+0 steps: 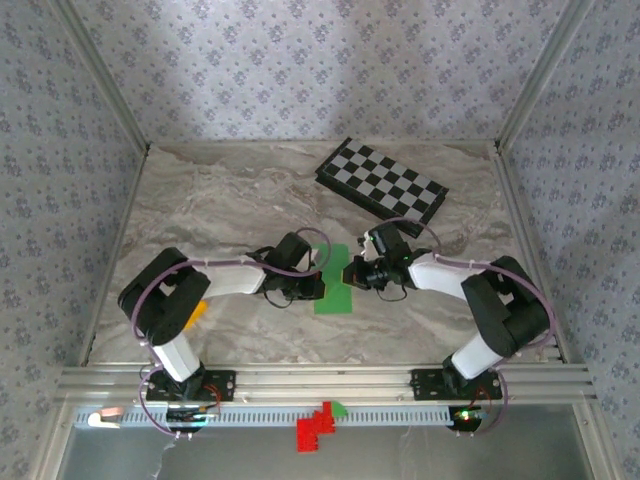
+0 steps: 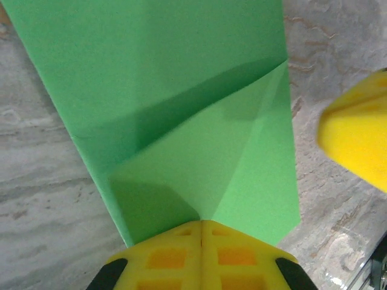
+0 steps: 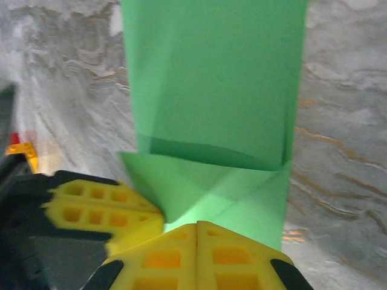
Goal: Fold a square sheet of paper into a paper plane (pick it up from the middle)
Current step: Fold the triangle a second time at the center of the table, then turn over the paper at the center of the table.
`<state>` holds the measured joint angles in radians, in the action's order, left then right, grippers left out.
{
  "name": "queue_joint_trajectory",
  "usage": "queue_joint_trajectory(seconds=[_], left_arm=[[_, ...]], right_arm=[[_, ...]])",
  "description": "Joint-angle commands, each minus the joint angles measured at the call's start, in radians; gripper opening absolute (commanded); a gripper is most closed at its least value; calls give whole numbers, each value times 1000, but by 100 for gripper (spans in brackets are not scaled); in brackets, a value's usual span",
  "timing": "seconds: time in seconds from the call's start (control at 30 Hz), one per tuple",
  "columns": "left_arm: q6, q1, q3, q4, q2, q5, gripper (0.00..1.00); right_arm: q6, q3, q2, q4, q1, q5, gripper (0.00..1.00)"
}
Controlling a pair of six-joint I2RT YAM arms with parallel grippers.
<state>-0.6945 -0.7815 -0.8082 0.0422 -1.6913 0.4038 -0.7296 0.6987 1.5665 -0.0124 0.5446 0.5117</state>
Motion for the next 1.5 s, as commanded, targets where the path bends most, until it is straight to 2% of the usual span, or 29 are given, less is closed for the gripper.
queue_joint_trajectory(seconds=[0.0, 0.23, 0.53, 1.1, 1.47], left_arm=[[-16, 3, -9, 21, 50, -4, 6], [11, 40, -68, 22, -22, -13, 6], [24, 42, -71, 5, -110, -15, 1], [31, 41, -40, -7, -122, -7, 0], [36, 41, -43, 8, -122, -6, 0]], right_arm=[[28, 16, -38, -96, 4, -42, 8], [45, 27, -177, -360, 101, -244, 19], [-58, 28, -163, -372, 232, -317, 37], [-67, 36, -32, -203, 259, -285, 38], [-20, -5, -51, -71, 191, -240, 40]])
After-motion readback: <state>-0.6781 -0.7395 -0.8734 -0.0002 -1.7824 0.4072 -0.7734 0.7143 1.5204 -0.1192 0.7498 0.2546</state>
